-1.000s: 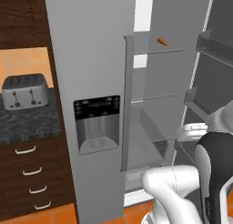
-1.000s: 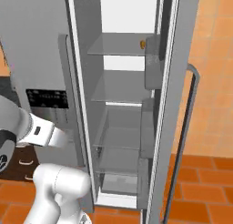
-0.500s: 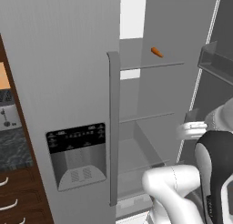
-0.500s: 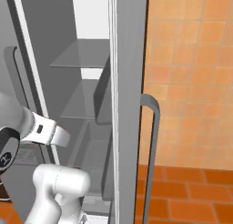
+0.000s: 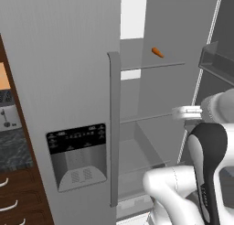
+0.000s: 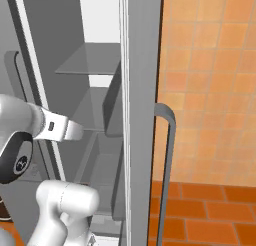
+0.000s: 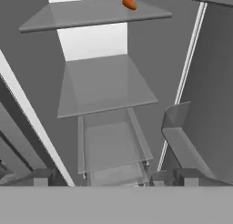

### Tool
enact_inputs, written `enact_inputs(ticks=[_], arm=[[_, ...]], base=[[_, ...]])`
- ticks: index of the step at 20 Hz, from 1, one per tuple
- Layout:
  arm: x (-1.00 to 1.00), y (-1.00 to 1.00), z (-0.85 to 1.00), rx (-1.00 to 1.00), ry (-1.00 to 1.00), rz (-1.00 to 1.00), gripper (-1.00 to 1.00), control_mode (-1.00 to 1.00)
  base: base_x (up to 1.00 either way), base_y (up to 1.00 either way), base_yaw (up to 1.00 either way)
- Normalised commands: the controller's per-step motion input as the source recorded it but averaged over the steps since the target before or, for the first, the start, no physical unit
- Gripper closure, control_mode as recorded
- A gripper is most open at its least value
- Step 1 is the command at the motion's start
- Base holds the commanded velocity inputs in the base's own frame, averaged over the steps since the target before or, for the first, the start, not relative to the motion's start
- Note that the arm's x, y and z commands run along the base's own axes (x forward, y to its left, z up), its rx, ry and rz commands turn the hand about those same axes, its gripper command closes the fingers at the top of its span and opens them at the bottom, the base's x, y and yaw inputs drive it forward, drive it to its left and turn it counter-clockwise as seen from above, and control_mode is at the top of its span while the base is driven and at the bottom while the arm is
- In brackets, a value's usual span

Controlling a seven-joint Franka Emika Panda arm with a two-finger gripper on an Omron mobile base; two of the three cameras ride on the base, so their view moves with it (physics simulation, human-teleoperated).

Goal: Place one carrot and one fish in each tupperware on the nearby counter, to pack two identical lunches.

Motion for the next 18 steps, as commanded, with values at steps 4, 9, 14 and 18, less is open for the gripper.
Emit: enact_inputs(ticks=[4, 9, 14, 18], arm=[[0.56, 0.0, 0.7, 0.0, -0.28, 0.0, -1.0, -1.0], [0.49, 0.0, 0.85, 0.0, -0.02, 0.0, -1.0, -1.0], [0.5, 0.0, 0.61, 0.0, 0.0, 0.0, -1.0, -1.0], [0.54, 0.0, 0.13, 0.0, 0.0, 0.0, -1.0, -1.0]], base=[[0.0, 0.0, 0.0], [0.0, 0.0, 0.0], [0.0, 0.0, 0.0], [0.0, 0.0, 0.0]])
